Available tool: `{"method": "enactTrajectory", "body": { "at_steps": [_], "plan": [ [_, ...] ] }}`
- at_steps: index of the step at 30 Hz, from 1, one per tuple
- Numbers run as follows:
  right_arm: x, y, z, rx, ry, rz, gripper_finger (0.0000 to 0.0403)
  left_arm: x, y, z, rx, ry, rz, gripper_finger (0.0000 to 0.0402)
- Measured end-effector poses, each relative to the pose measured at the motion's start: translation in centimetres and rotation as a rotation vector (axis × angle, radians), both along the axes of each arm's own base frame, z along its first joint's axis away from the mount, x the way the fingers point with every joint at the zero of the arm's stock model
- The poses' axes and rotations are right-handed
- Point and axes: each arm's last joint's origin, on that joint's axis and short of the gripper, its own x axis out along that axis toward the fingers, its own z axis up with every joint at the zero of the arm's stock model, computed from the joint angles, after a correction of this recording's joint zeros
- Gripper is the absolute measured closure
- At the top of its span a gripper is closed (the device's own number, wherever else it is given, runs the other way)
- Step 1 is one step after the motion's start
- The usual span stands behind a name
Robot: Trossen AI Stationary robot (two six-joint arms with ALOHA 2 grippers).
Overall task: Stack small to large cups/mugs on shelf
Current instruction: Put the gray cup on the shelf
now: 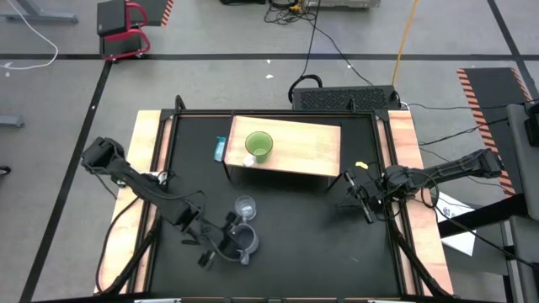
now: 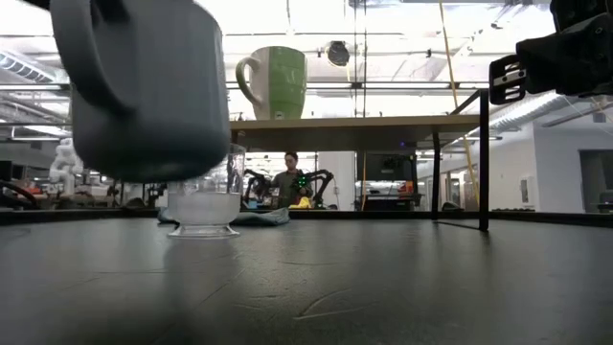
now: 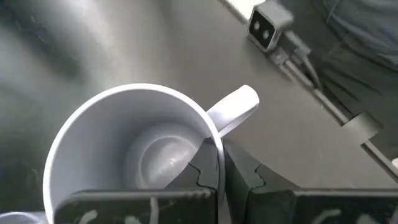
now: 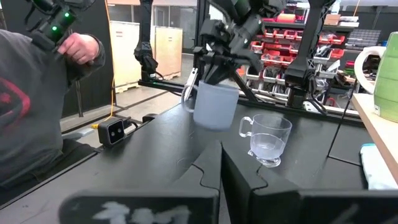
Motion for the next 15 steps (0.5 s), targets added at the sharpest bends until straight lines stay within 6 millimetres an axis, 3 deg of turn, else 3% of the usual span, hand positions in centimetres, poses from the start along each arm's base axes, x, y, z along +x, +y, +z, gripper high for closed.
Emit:
{"method": "enactTrajectory", "body": {
  "at_steps": [15],
  "plan": [
    [0.0,0.0,0.0,0.000,0.000,0.000,0.0403,-2.6,1.9,3.7,0.056,-0.085,0.005,0.0396]
  ]
}}
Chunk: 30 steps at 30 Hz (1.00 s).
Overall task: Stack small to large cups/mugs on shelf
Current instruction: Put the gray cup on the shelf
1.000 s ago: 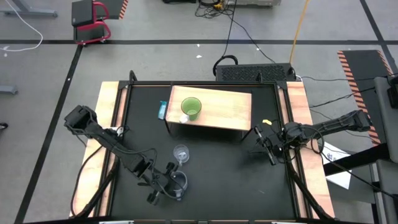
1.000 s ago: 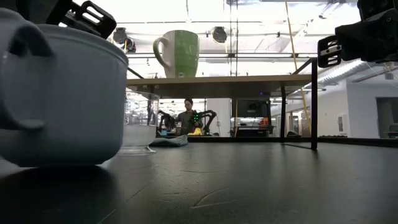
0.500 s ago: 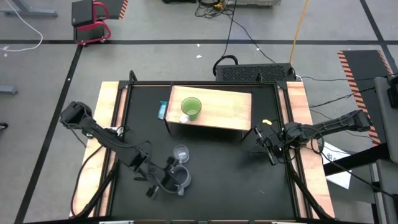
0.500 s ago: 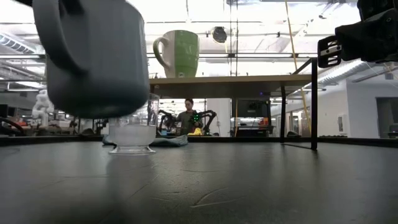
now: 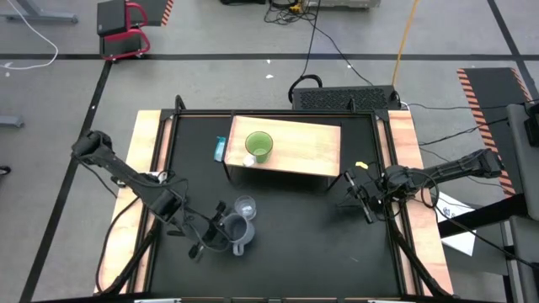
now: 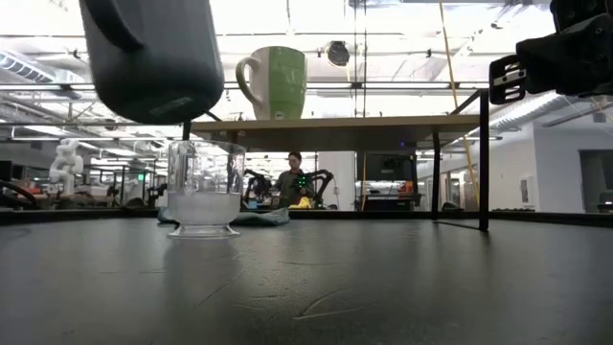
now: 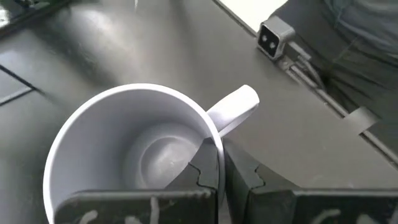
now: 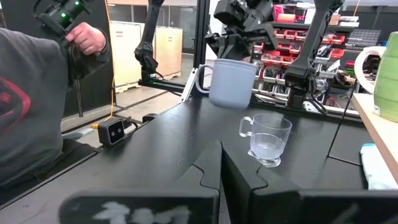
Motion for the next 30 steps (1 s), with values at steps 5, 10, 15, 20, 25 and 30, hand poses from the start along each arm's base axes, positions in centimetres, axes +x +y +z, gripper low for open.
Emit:
{"method": "enactTrajectory", "body": {
  "at_steps": [5,10,15,20,25,30],
  "plan": [
    [0.0,0.0,0.0,0.000,0.001,0.001,0.0403,-0.5,0.4,0.7,0.017,-0.028,0.019,0.0396],
    [0.0,0.0,-0.1,-0.002,0.011,0.000,0.0403,-2.0,1.2,1.7,0.008,-0.010,0.038,0.0396],
    [0.0,0.0,-0.3,-0.006,0.033,0.000,0.0403,-3.6,1.7,3.0,-0.022,-0.042,0.071,0.0396],
    [0.0,0.0,-0.3,-0.007,0.031,0.000,0.0403,-5.4,2.4,2.5,-0.025,-0.092,0.078,0.0396],
    [0.0,0.0,-0.3,-0.006,0.031,0.000,0.0403,-6.8,3.6,1.0,-0.118,-0.188,0.118,0.0396],
    [0.0,0.0,-0.3,-0.006,0.029,0.000,0.0403,-7.8,4.4,-0.8,-0.183,-0.256,0.119,0.0396]
  ]
}}
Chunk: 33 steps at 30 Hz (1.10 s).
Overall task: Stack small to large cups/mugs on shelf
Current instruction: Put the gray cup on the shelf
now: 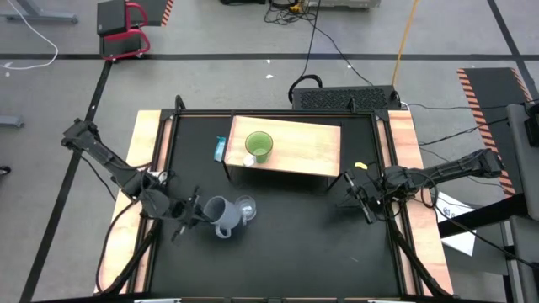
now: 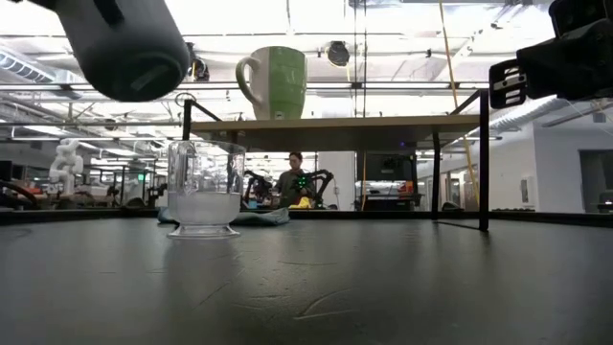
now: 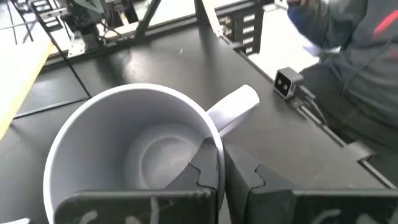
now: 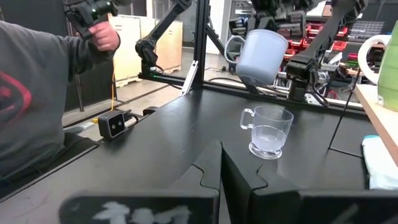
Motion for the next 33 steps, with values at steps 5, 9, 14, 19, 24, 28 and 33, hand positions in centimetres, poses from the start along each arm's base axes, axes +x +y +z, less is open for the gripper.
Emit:
{"method": "enactTrajectory", "body": {
  "at_steps": [5,9,14,19,24,28,33],
  "plan": [
    [0.0,0.0,0.0,0.000,0.001,0.000,0.0403,-0.5,0.4,-2.1,-0.034,-0.045,0.000,0.0396],
    [0.0,0.0,0.0,0.000,0.002,0.000,0.0403,-0.8,0.6,-3.3,-0.041,-0.066,0.004,0.0396],
    [0.0,0.0,0.0,0.016,0.010,0.000,0.0403,-0.8,0.6,-3.5,-0.035,-0.074,-0.007,0.0396],
    [0.0,0.0,0.0,0.017,0.011,0.000,0.0403,-0.8,0.6,-3.5,-0.020,-0.078,-0.012,0.0396],
    [0.0,0.0,0.0,0.017,0.011,0.000,0.0403,-0.7,0.6,-3.2,-0.028,-0.112,0.011,0.0396],
    [0.0,0.0,0.0,0.016,0.011,0.000,0.0403,-0.2,0.8,-2.1,-0.062,-0.220,0.092,0.0396],
    [0.0,0.0,0.0,0.015,0.010,0.000,0.0403,0.9,1.4,-1.2,-0.113,-0.324,0.188,0.0396]
  ]
}}
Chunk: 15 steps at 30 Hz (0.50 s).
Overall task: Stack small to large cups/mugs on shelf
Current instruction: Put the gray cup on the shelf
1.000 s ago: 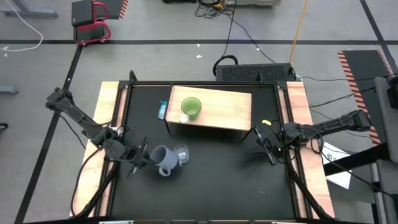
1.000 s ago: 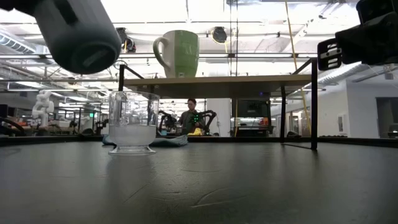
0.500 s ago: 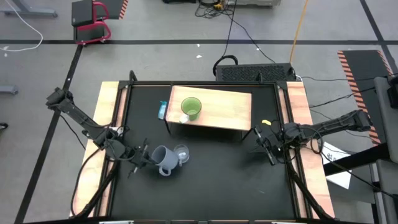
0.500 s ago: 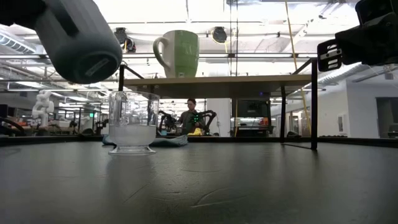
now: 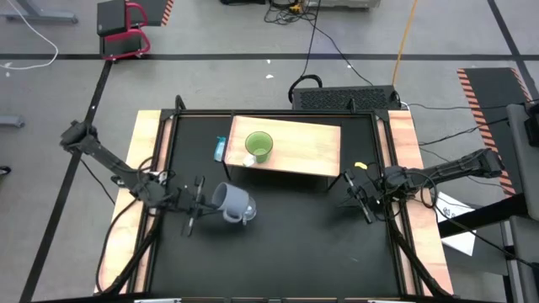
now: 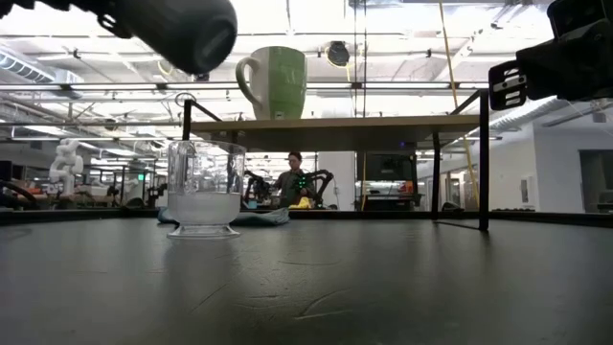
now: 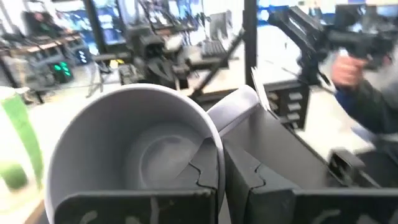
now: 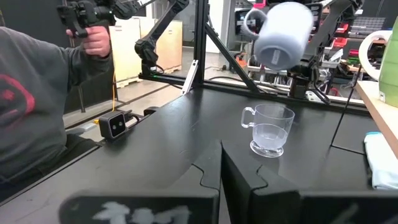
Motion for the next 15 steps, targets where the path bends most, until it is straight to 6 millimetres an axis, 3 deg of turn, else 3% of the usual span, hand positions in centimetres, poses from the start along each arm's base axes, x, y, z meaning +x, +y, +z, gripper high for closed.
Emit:
{"method": "enactTrajectory", "body": {
  "at_steps": [8,15],
  "plan": [
    [0.0,0.0,0.0,-0.001,-0.001,0.000,0.0403,2.7,0.9,1.2,-0.039,-0.015,0.028,0.0396],
    [0.0,0.0,0.0,-0.001,0.000,0.000,0.0403,6.2,0.7,4.9,0.020,0.079,0.025,0.0396]
  ]
}}
